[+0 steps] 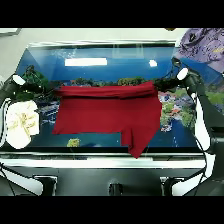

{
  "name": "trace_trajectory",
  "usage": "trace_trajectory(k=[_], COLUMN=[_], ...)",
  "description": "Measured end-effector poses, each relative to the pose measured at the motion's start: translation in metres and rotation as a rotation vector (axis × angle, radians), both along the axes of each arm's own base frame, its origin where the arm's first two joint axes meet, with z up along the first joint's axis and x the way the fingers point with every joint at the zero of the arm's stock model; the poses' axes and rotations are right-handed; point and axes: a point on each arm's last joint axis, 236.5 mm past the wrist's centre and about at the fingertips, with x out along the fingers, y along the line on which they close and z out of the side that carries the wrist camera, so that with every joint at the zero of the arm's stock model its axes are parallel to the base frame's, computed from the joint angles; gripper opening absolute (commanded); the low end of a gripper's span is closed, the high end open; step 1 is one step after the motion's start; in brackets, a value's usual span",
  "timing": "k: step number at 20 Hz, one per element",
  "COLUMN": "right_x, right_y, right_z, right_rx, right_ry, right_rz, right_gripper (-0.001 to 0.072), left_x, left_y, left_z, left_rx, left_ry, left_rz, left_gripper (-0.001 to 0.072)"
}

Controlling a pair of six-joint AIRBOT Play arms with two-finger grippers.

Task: Fold the clothes and pants, and hang the long-sleeved shirts on hangers.

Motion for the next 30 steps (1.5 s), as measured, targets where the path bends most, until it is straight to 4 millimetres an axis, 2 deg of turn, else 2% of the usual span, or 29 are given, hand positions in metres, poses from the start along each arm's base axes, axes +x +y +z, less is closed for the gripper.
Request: trace_trajectory(k=[7,12,13,14,15,16,17,18,21,24,26,28,30], right_x=[-0.027,-0.042,-0.046,-0.048,-0.050,-0.052,-0.054,-0.056,-0.062,-0.068,-0.076,-0.099,-0.138], right_y=[-0.004,-0.003,-0.003,-0.002,-0.002,-0.002,-0.002,-0.001,0.000,-0.005,-0.017,-0.031,-0.038], right_z=[-0.017,-0.039,-0.044,-0.046,-0.048,-0.050,-0.051,-0.051,-0.043,-0.013,0.011,0.023,0.019], right_rx=[-0.033,-0.030,-0.030,-0.028,-0.028,-0.027,-0.026,-0.024,-0.017,-0.021,0.007,0.080,0.176], right_ry=[0.124,0.219,0.240,0.254,0.263,0.271,0.282,0.290,0.308,0.275,0.237,0.241,0.281], right_rz=[0.036,0.048,0.051,0.050,0.052,0.054,0.056,0.058,0.060,0.090,0.093,0.085,0.064], right_gripper=[0.0025,0.0027,0.0050,0.0091,0.0094,0.0221,0.0399,0.0468,0.0484,0.0482,0.0482,0.0482,0.0482], left_x=[-0.053,-0.072,-0.074,-0.075,-0.076,-0.077,-0.077,-0.078,-0.073,-0.070,-0.077,-0.088,-0.105], left_y=[-0.022,-0.029,-0.030,-0.031,-0.031,-0.031,-0.031,-0.031,-0.026,-0.009,0.006,0.021,0.033], left_z=[-0.023,-0.033,-0.035,-0.035,-0.036,-0.037,-0.037,-0.036,-0.023,0.006,0.027,0.043,0.052], left_rx=[-0.065,-0.090,-0.093,-0.095,-0.095,-0.097,-0.099,-0.100,-0.099,-0.093,-0.089,-0.103,-0.127], left_ry=[0.235,0.325,0.334,0.340,0.346,0.351,0.354,0.357,0.332,0.281,0.258,0.240,0.234], left_rz=[-0.094,-0.128,-0.131,-0.133,-0.134,-0.134,-0.127,-0.126,-0.103,-0.074,-0.061,-0.030,0.009], left_gripper=[0.0013,0.0017,0.0057,0.0185,0.0318,0.0450,0.0507,0.0512,0.0512,0.0512,0.0512,0.0512,0.0512])
